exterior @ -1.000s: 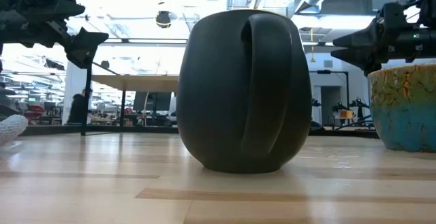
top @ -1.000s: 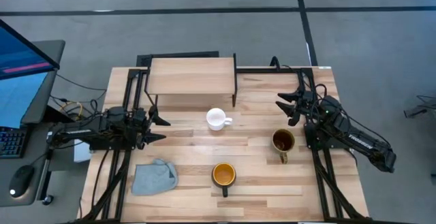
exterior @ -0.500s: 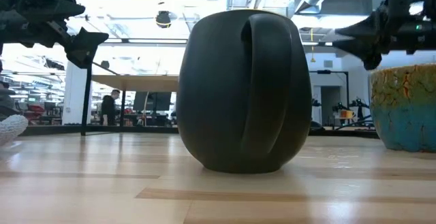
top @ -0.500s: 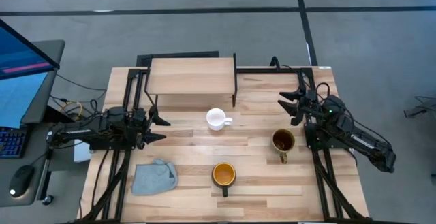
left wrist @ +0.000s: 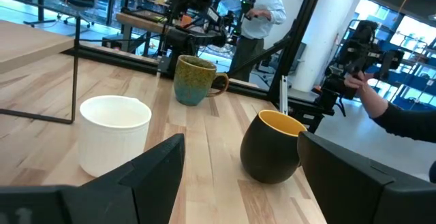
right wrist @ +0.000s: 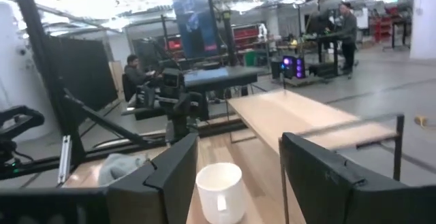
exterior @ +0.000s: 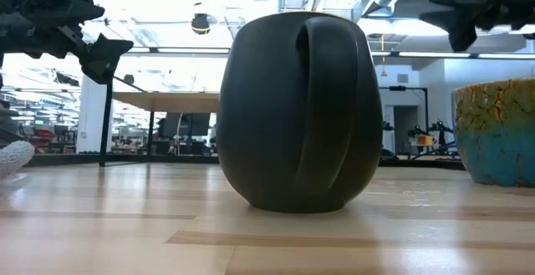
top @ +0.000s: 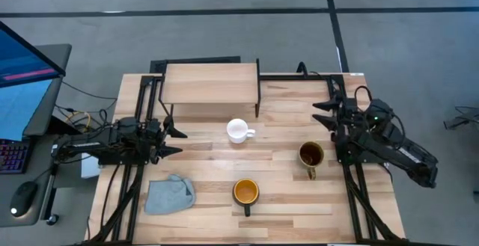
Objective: Stack small to large cups/mugs on shelf
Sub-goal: Put the brown green mug on the shelf
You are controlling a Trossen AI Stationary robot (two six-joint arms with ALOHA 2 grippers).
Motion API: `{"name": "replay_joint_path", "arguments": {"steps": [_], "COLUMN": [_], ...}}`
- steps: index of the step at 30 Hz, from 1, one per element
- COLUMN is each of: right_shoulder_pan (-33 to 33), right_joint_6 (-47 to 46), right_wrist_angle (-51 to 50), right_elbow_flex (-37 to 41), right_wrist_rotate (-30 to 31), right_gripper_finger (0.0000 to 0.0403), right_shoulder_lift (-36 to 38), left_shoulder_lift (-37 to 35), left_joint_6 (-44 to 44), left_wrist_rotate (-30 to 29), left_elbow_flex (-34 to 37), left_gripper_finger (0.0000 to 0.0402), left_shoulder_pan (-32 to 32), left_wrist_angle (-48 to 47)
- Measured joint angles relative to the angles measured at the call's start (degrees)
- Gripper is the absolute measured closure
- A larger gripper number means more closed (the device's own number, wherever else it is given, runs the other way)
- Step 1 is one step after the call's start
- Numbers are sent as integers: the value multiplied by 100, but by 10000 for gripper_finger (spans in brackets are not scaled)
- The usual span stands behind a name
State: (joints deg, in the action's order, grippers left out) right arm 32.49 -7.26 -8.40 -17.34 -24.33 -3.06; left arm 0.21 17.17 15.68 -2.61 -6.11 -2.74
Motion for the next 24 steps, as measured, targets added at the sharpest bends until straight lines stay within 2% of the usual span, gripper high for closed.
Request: {"name": "replay_joint_path", "arguments": {"steps": [12, 18, 24], "right_shoulder_pan": [-768, -1174, -1470], "right_joint_6": [229, 79, 114], "right_wrist_angle": [397, 1235, 1237], "right_elbow_flex": [-923, -1074, -1112], "right_wrist_rotate": [38, 37, 47], "right_gripper_finger": [168, 168, 168], "right_shoulder_lift": [-1094, -1271, -1299], "left_shoulder_lift": [1, 2, 2], "left_joint_6": [0, -34, -14], "left_wrist_rotate": [0, -4, -7], "left_elbow_flex": [2, 4, 4], "left_gripper_finger": [125, 125, 125], "left_shoulder_pan": [0, 0, 0], "left_wrist_angle": [2, 32, 35]}}
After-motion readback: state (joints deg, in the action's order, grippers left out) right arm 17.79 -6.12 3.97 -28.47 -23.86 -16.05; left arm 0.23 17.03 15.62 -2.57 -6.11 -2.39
